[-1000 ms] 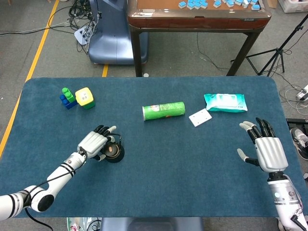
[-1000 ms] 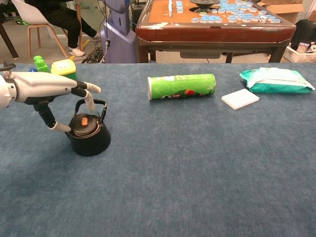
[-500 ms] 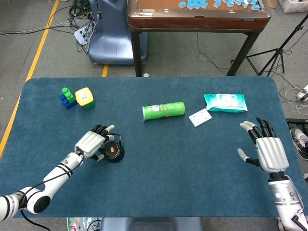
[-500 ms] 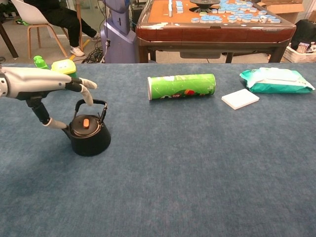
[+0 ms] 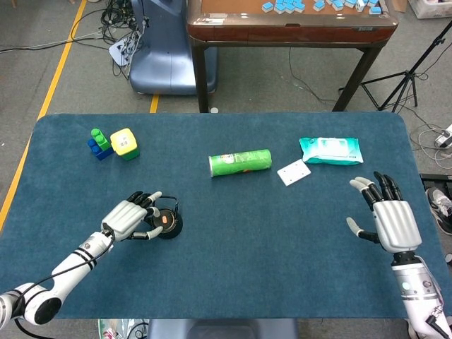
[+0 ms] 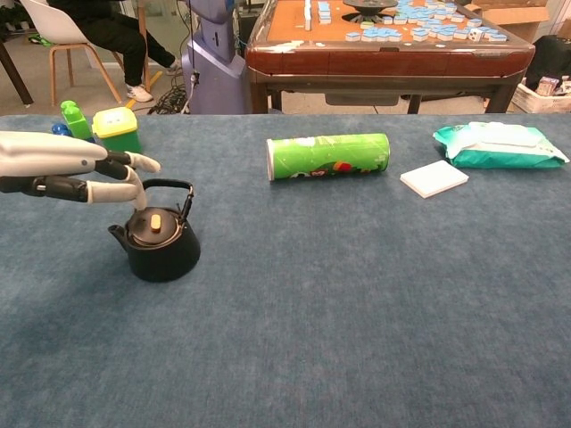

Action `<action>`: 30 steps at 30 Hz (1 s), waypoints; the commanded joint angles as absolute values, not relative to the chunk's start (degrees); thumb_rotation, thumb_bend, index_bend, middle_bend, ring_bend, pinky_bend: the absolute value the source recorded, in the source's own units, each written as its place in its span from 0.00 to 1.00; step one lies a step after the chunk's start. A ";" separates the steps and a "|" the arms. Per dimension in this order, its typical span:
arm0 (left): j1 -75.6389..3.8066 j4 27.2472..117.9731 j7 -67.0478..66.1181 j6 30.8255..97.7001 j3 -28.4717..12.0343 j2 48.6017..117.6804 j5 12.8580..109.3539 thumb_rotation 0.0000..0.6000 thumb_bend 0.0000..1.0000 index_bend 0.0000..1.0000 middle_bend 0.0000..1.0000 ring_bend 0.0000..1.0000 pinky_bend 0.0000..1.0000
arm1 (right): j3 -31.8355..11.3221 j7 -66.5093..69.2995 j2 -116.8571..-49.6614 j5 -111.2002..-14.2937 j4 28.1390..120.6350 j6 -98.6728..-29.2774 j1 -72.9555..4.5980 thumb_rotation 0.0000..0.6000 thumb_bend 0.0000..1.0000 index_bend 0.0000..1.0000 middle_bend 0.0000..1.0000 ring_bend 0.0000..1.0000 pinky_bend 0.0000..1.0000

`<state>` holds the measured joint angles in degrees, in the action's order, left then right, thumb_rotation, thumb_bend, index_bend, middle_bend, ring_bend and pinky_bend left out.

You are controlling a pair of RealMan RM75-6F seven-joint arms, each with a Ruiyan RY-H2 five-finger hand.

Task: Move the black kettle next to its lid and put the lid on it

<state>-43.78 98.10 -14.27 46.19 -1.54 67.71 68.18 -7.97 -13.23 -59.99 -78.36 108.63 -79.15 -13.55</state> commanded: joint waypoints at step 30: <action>-42.10 95.07 -14.08 48.27 -0.76 71.22 71.19 0.00 0.26 0.32 0.00 0.00 0.00 | -7.87 -12.41 -59.39 -78.83 109.01 -79.92 -12.80 1.00 0.29 0.20 0.21 0.00 0.03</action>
<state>-42.16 95.13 -14.11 48.19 -0.80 71.16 71.13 -7.87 -12.42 -59.39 -78.82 109.00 -79.92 -12.81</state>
